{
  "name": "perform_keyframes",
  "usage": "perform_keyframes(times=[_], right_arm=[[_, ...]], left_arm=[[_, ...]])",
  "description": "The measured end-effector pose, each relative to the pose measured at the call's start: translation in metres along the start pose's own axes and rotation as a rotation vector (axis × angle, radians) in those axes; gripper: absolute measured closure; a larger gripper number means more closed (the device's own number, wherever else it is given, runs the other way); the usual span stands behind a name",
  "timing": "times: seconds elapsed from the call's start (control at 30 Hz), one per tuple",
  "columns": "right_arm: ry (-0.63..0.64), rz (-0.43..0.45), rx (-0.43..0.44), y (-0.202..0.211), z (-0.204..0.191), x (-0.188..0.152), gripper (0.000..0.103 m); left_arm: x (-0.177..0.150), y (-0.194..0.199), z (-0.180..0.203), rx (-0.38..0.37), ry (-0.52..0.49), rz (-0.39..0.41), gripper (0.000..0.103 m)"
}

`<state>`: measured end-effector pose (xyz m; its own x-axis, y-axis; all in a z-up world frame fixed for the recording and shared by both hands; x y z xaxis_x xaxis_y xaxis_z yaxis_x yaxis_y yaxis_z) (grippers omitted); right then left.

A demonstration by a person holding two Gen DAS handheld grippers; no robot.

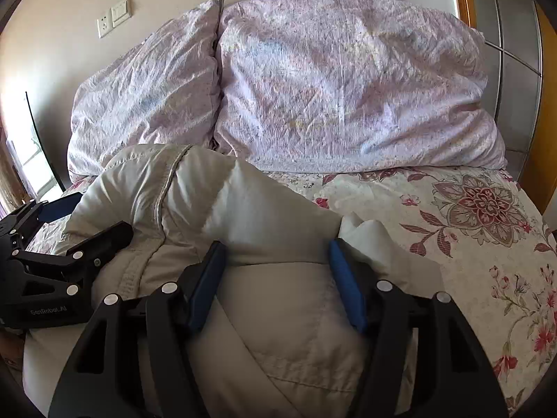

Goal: Fold large clothes

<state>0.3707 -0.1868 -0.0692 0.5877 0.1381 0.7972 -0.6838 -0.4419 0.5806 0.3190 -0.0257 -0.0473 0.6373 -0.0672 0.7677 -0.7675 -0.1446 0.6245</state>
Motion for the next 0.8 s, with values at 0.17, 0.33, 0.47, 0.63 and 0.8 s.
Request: perform_keyframes(times=[0.17,0.33,0.47,0.63,0.8], right_arm=[[0.003,-0.051,-0.006,-0.010,0.001,0.001,0.040],[0.011,-0.090,-0.011,-0.018,0.001,0.001,0.040],[0.009,-0.105,-0.002,-0.023,0.003,0.001,0.039],[0.011,-0.111,0.003,-0.027,0.003,0.002,0.039],[0.009,-0.108,0.006,-0.030,0.004,0.003,0.039]], left_arm=[[-0.001,-0.010,-0.001,-0.008,-0.001,-0.031,0.002],[-0.002,-0.016,0.002,0.017,-0.026,-0.042,0.002],[-0.003,-0.019,0.002,0.024,-0.032,-0.041,0.002],[-0.007,-0.023,0.001,0.021,-0.021,-0.031,0.002],[-0.009,-0.026,0.000,0.014,-0.011,-0.019,0.002]])
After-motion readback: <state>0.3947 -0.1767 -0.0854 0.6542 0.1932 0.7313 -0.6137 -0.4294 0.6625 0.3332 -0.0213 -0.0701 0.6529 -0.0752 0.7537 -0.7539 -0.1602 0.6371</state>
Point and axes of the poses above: each gripper's, at about its wrist camera, not at the fingertips, and y roughly against the way its jaws point, z to its right, x to its top, the point moved 1 cm from there along -y, roughly the way its jaws point, and after that the axes turned 1 degree about x, right-handed, at the moved point
